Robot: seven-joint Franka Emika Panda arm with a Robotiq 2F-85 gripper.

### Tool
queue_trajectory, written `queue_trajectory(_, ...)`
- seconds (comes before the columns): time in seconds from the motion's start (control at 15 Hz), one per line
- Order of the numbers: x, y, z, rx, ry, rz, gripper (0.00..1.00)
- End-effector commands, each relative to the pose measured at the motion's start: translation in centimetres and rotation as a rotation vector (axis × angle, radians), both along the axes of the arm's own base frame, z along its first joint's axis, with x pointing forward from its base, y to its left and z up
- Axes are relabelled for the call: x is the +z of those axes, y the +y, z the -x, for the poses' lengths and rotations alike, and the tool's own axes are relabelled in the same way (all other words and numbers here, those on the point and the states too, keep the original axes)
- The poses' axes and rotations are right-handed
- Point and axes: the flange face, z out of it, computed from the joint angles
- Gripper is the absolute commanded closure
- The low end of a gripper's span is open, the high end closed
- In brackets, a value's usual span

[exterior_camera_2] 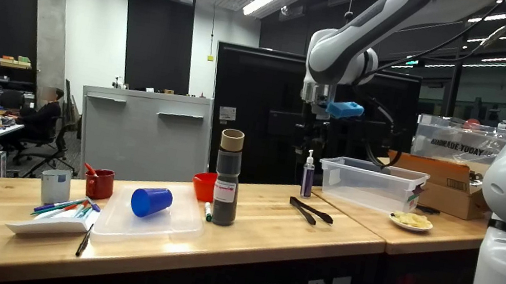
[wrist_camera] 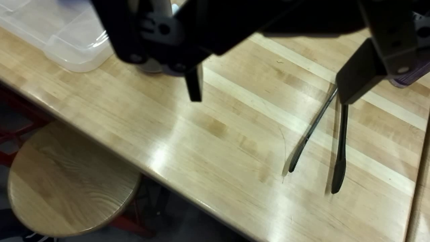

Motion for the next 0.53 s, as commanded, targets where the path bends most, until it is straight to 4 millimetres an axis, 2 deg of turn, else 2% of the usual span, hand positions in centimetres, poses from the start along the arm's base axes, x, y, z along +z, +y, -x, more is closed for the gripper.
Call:
queue_trajectory(0.0,0.05,0.01,-0.01,0.0,0.001,0.0,0.0)
queue_trajectory(0.47,0.2,-0.17,-0.05,-0.012,-0.011,-0.011,0.0)
